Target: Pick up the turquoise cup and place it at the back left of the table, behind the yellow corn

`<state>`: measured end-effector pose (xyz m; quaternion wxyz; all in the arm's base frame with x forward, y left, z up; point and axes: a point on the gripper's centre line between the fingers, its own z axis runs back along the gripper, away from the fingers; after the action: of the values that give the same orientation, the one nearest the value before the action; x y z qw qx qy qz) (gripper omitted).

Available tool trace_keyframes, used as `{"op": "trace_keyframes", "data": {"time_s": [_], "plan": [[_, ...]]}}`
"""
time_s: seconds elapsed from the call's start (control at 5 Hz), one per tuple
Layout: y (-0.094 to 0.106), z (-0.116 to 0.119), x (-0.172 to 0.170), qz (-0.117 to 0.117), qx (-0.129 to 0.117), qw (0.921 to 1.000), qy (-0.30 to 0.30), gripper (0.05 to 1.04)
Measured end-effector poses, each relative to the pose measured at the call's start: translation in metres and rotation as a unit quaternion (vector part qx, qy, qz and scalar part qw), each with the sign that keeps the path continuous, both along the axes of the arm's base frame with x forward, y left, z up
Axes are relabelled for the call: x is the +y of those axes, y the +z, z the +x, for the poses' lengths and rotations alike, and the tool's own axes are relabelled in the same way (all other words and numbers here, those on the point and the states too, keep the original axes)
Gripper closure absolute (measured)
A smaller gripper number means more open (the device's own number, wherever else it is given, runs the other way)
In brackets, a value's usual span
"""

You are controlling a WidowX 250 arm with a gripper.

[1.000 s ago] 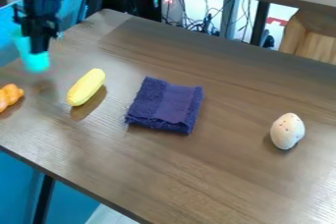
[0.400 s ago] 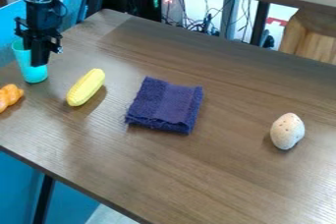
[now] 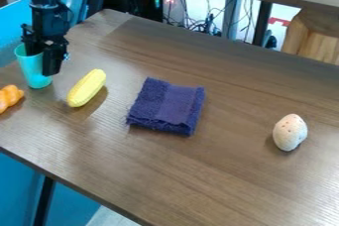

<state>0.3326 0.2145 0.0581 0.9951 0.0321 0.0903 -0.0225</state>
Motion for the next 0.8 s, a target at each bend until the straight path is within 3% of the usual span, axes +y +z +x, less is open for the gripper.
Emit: {"op": "trace_keyframes", "data": {"time_s": [0.2,0.4,0.6,0.8], "plan": [[0.03,-0.006,-0.002,0.007,-0.037,0.9993,0.008,0.133],[0.053,-0.023,0.001,0.021,-0.058,0.9977,0.027,0.077],[0.068,-0.042,-0.001,0.026,-0.065,0.9966,0.044,0.082],[0.066,-0.074,-0.002,0.029,-0.028,0.9971,0.065,0.083]]}}
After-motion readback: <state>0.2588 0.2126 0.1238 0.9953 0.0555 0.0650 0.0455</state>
